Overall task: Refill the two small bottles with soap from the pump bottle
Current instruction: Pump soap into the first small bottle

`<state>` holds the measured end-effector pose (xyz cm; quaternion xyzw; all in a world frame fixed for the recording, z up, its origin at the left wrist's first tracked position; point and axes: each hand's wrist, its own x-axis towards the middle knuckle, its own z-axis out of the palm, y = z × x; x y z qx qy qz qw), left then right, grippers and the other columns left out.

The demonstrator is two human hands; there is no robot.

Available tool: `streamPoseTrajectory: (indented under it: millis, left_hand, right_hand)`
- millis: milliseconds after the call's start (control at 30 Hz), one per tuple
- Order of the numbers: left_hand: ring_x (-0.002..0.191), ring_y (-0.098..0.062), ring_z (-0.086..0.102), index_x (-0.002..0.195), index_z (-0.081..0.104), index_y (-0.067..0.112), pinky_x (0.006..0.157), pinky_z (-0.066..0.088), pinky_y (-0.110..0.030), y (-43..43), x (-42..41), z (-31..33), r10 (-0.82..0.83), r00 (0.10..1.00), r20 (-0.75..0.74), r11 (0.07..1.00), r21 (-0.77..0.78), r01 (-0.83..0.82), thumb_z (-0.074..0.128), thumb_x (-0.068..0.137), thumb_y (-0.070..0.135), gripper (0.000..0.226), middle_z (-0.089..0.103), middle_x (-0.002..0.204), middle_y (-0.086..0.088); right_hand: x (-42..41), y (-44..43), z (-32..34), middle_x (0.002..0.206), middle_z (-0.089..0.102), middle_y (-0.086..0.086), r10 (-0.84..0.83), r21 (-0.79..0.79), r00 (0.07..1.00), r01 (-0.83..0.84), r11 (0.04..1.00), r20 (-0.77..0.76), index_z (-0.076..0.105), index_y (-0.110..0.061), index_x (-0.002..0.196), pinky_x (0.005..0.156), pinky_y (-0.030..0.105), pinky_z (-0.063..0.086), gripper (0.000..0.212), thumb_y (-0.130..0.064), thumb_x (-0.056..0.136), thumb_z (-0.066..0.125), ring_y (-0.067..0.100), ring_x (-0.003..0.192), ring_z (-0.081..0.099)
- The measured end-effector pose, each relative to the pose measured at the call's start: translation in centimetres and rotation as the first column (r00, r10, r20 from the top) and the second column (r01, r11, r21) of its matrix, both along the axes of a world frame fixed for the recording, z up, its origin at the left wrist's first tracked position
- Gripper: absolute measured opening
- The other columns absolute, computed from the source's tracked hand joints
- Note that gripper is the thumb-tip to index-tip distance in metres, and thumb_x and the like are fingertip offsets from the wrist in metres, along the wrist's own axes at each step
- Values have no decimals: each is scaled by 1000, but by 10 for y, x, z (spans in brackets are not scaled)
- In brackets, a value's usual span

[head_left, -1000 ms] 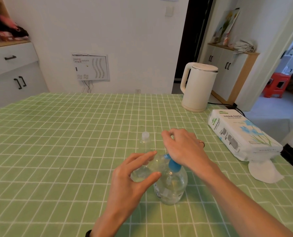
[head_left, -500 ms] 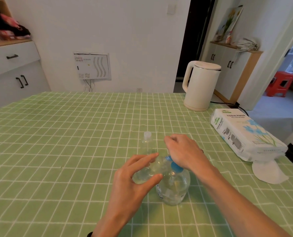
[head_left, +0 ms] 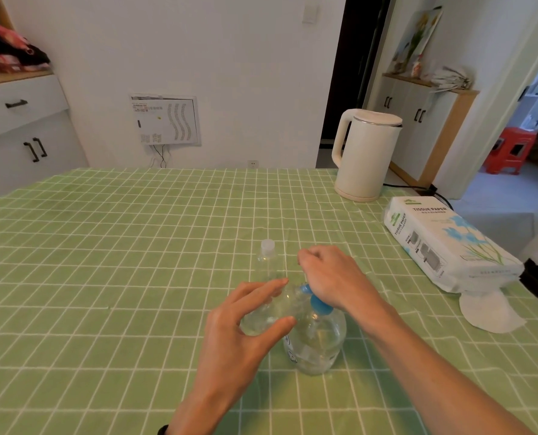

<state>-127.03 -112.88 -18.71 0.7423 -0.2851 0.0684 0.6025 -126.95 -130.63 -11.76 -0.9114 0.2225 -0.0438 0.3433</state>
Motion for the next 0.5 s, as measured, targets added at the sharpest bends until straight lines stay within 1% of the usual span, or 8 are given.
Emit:
streamPoseTrajectory:
  millis: [67,200,267,333,367,400,433,500]
  left_hand:
    - [112,-4,70,126,74,45,96,48,-8,-1,0,0,-1,1000,-4,1000,-8,1,92,79,24,55,74,114,21]
    - [111,-5,71,127,72,48,95,48,-9,0,0,2,-5,1000,-9,1000,-20,5,88,78,31,54,74,114,21]
    - [112,-6,70,127,72,48,96,48,-9,0,0,2,-12,1000,-4,1000,-16,12,91,79,28,55,75,114,21]
    - [112,-7,70,127,72,48,96,49,-10,0,0,4,-16,1000,-2,1000,-20,16,90,79,32,54,75,114,21]
    - [113,-7,70,127,72,48,96,48,-9,1,0,5,-15,1000,-1,1000,-20,15,89,78,34,54,74,115,21]
    - [113,-7,70,127,72,48,96,48,-9,1,0,5,-14,1000,1,1000,-18,14,90,79,34,54,74,115,21]
    - [113,-6,70,127,73,47,96,47,-8,1,0,5,-13,1000,5,1000,-15,13,92,79,31,54,74,116,21]
    - [113,-6,70,127,73,46,95,47,-7,1,1,5,-13,1000,11,1000,-13,14,91,80,26,54,75,116,21]
  right_hand:
    - [0,0,0,61,40,-6,-2,2,1000,2,1000,5,36,-23,65,64,38,35,42,-36,104,43,17,59,38]
    - [-2,1,2,61,43,-5,-8,-32,1000,8,999,25,38,-21,66,65,38,38,43,-39,105,43,17,60,41]
    - [-3,1,4,61,45,-4,-10,-31,999,11,999,32,41,-20,66,71,39,42,43,-39,105,43,19,62,44]
    - [-4,1,9,66,58,-5,-2,-55,1000,3,998,27,55,-16,70,84,43,49,45,-42,105,42,21,73,56]
    - [-4,2,11,74,67,-4,0,-79,1000,1,997,21,65,-15,79,90,45,51,46,-44,105,41,23,82,62]
    - [-3,2,12,81,72,-3,0,-99,1000,2,995,20,70,-15,88,93,46,51,46,-46,105,41,25,89,65]
    - [-2,2,12,82,72,-3,-1,-103,1000,3,995,20,71,-15,89,93,46,51,46,-46,105,41,24,89,65]
    - [-1,1,9,69,62,-5,3,-79,1000,-2,997,20,60,-16,76,84,43,49,44,-44,105,42,20,75,59]
